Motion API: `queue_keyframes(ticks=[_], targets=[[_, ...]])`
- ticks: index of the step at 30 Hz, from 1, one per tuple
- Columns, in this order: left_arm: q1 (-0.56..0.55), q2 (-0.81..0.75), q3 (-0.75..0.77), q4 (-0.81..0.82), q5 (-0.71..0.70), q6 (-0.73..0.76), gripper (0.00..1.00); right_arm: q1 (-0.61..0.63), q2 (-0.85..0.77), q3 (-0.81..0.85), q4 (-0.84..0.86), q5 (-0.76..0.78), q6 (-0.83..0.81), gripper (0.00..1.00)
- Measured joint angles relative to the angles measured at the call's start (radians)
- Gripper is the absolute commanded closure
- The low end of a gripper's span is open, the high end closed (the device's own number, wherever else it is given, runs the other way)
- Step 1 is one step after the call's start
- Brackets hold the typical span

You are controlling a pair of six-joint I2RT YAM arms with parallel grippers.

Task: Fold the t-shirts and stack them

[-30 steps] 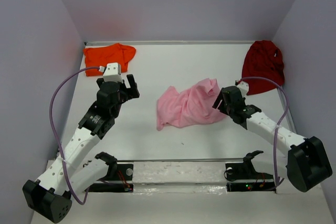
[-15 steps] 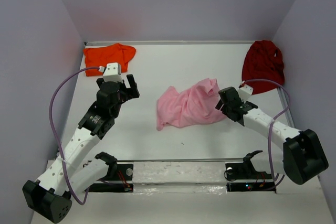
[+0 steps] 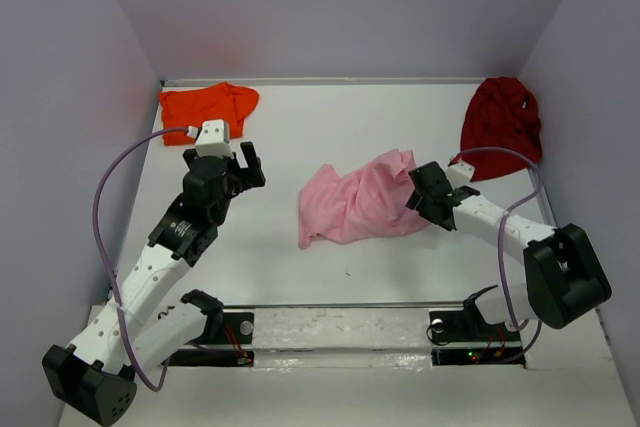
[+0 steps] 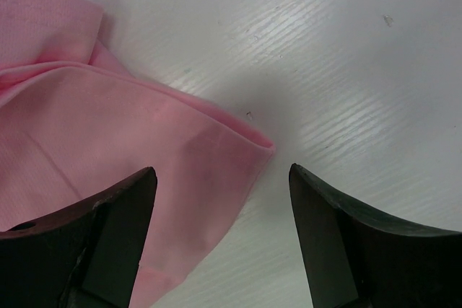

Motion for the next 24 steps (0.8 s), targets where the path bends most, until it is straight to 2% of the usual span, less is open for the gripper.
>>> queue_keyframes(ticks=[5, 11, 15, 17, 20, 22, 23, 24], targets=[[0.000, 0.000, 0.000, 0.000, 0.000, 0.000, 0.03, 0.000, 0.003, 0.011, 0.000, -0.019, -0.027, 0.21], [0.000, 0.000, 0.000, 0.000, 0.000, 0.000, 0.03, 0.000, -0.119, 0.011, 0.030, -0.012, -0.107, 0.21], [0.000, 0.000, 0.000, 0.000, 0.000, 0.000, 0.03, 0.000, -0.135, 0.005, 0.137, -0.122, -0.194, 0.18], [0.000, 0.000, 0.000, 0.000, -0.001, 0.000, 0.03, 0.000, -0.100, 0.006, 0.193, -0.191, -0.221, 0.18], [0.000, 0.000, 0.000, 0.000, -0.001, 0.000, 0.03, 0.015, 0.040, 0.036, 0.249, -0.302, -0.256, 0.17], [0.000, 0.000, 0.000, 0.000, -0.001, 0.000, 0.03, 0.043, 0.146, 0.063, 0.277, -0.364, -0.279, 0.12], [0.000, 0.000, 0.000, 0.000, -0.002, 0.000, 0.03, 0.059, 0.179, 0.072, 0.283, -0.385, -0.289, 0.06], [0.000, 0.000, 0.000, 0.000, -0.002, 0.000, 0.03, 0.080, 0.215, 0.087, 0.290, -0.401, -0.300, 0.06]])
